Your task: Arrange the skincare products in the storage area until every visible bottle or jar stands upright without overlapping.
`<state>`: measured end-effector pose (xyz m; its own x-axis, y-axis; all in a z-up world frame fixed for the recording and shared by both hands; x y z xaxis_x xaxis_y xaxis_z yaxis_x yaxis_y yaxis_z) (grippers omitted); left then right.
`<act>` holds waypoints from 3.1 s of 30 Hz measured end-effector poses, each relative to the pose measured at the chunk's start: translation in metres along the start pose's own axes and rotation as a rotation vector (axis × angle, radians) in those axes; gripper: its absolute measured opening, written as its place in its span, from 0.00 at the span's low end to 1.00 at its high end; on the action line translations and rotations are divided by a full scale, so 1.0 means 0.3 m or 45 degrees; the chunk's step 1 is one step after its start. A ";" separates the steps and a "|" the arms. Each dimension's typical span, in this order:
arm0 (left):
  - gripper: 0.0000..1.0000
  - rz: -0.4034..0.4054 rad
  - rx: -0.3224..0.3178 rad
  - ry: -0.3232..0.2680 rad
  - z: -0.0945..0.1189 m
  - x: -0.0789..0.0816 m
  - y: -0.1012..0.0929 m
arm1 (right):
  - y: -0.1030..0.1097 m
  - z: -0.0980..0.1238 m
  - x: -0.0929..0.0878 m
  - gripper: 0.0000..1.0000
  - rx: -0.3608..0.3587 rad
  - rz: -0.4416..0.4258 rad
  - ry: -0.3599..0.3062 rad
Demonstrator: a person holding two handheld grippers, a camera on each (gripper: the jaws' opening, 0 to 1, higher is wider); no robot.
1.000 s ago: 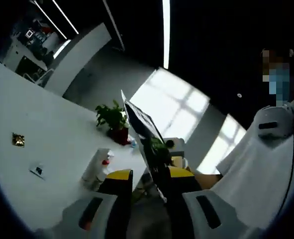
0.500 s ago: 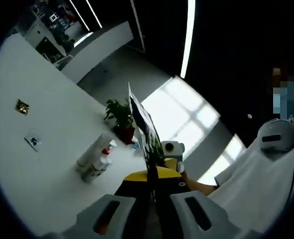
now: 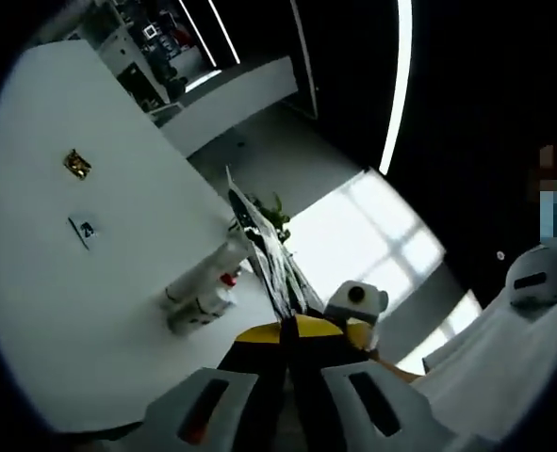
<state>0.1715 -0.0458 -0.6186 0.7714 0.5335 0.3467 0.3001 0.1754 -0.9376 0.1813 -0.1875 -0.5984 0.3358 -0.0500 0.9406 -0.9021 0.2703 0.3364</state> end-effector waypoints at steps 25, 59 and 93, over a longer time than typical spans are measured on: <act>0.00 0.114 0.056 0.059 -0.045 0.032 0.164 | -0.045 0.028 -0.105 0.86 -0.376 0.399 0.280; 0.00 -0.002 0.359 0.185 -0.167 0.005 0.441 | -0.142 0.184 -0.134 1.00 -0.646 0.414 0.420; 0.06 -0.098 0.703 0.236 -0.100 -0.043 0.581 | -0.147 0.211 -0.171 1.00 -0.706 0.349 0.429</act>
<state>0.2309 -0.0469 -0.7858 0.8593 0.3572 0.3661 0.0608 0.6394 -0.7665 0.1867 -0.2578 -0.6587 0.2628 0.3662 0.8927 -0.7252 0.6852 -0.0676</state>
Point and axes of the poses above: the point that each gripper's makers call its tool centre point, and the gripper's own axes: z roughly backward along the fingers, y roughly to its left, x roughly out of its top, the point moved 6 cm from there along z, roughly backward along the fingers, and after that the axes turned 13 degrees about z, right-handed, at the moved point
